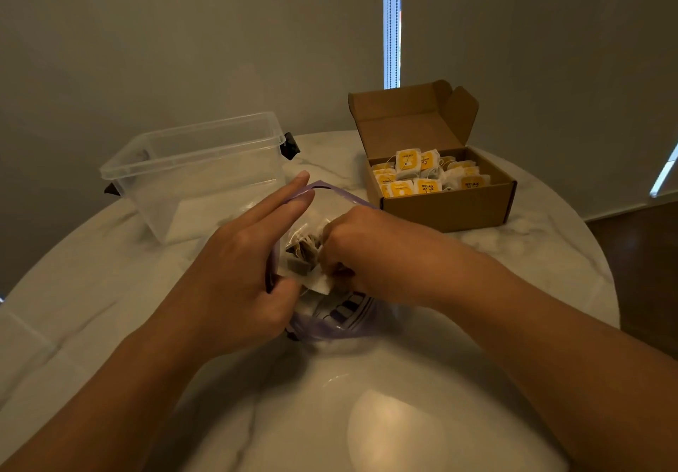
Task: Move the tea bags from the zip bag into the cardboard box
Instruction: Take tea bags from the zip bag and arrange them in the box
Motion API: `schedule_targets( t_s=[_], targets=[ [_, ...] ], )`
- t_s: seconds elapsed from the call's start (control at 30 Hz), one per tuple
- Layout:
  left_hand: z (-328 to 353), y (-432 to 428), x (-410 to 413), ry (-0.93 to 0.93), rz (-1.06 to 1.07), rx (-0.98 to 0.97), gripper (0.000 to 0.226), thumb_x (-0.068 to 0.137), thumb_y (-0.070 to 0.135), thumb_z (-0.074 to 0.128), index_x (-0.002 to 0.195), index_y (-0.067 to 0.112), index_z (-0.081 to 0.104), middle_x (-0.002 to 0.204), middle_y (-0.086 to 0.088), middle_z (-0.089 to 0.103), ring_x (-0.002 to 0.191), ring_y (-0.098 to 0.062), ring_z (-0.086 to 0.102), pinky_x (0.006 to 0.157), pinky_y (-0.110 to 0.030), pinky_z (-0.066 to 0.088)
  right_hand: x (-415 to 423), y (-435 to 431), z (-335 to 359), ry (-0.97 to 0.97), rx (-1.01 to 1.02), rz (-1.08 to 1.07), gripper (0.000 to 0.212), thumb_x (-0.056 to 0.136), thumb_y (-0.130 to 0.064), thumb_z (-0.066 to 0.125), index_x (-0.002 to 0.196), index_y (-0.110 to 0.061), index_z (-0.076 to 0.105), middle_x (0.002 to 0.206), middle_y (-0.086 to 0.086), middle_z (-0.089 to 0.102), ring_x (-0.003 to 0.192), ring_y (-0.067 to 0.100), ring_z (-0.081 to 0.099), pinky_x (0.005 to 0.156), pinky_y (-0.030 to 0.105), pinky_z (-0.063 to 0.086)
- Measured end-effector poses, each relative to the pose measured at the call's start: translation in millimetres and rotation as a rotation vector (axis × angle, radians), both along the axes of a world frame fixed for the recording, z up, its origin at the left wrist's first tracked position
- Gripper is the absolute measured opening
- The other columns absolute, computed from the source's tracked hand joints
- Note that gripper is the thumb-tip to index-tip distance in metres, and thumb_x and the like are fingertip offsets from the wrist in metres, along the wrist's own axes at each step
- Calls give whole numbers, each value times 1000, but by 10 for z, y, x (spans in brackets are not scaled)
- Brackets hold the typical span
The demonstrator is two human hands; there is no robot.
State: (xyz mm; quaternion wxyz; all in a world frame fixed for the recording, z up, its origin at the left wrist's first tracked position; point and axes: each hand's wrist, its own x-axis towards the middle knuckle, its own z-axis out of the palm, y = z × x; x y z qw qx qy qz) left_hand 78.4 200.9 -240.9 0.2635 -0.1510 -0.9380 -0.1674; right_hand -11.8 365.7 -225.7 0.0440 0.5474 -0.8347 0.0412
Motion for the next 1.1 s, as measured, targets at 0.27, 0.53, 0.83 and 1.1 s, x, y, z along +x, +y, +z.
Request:
schedule_targets(
  t_s=[0.27,0.53,0.83,1.1],
  targets=[
    [-11,3,-4,-16,4,-1,81,69,13,56,149,14,43,159,11,32,115,-30,34,75,-9,42,23,-30,-97,-9,49,46,30,86,-23,69,115,-20,65,109,4,61,93,22,62,76,36,56],
    [-6,13,10,-9,8,3,81,69,14,56,149,15,43,159,12,31,116,-31,34,77,-23,51,99,-47,-84,41,-25,139,15,92,-20,62,104,-16,68,105,1,60,87,14,52,61,22,33],
    [-23,-6,-15,-29,-13,14,83,69,11,58,150,14,42,160,11,30,116,-28,26,75,5,36,97,93,70,92,-137,136,27,99,-21,53,121,-19,66,114,2,60,100,15,58,81,30,52],
    [-32,-5,-28,-38,-5,20,82,69,15,58,150,15,41,160,12,29,115,-31,29,69,4,36,72,364,26,-56,-485,124,16,84,-16,73,99,-19,77,87,-4,71,72,6,63,61,17,51]
  ],
)
